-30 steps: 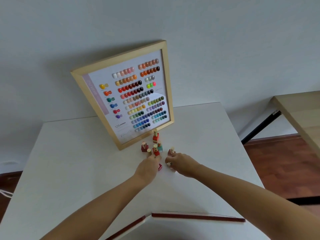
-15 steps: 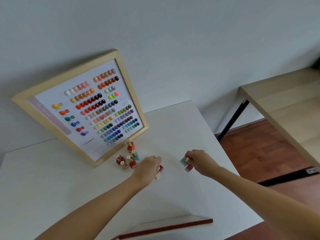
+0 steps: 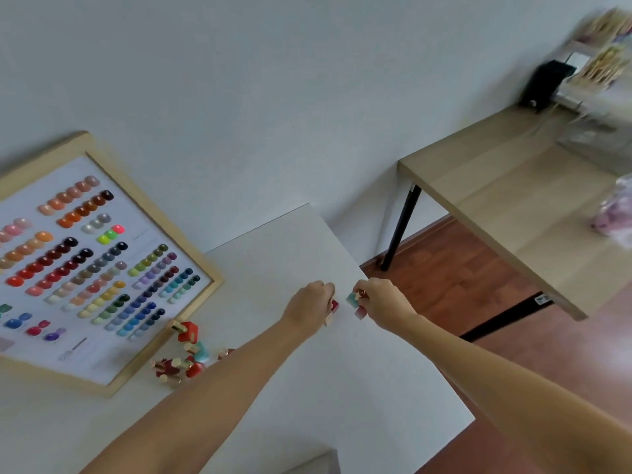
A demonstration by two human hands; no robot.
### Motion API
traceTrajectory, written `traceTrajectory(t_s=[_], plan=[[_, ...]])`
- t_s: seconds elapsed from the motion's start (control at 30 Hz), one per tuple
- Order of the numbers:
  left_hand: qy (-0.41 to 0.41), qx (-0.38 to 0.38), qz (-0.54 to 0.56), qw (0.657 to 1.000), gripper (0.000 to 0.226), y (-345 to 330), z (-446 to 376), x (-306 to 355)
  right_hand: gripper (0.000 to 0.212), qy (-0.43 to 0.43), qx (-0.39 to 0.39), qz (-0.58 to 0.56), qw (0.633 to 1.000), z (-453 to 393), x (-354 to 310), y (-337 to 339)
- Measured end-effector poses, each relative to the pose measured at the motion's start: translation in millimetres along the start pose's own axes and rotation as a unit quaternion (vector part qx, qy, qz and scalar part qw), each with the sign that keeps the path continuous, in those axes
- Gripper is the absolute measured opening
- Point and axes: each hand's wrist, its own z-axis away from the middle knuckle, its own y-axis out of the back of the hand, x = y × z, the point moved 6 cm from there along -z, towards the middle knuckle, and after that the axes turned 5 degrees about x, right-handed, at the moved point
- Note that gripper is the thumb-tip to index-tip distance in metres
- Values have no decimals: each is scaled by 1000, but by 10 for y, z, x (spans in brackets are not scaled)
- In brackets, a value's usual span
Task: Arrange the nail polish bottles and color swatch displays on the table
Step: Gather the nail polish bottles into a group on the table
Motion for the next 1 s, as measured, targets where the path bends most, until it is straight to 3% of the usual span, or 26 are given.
traceTrajectory(t_s=[0.43,0.67,0.83,1.0], plan=[[2,8,2,1000,16,-154,-198,226,20,21,5,36,999,-78,58,-42],[6,17,11,1000,13,-165,-59,208,41,23,-16,18,999,-4,53,-46],[15,28,32,999,42,-62,94,128,65,36,-18,48,998,68,28,-3],[29,62,32,997,59,184,415,-130,76,102,36,87,990,169,-162,128]])
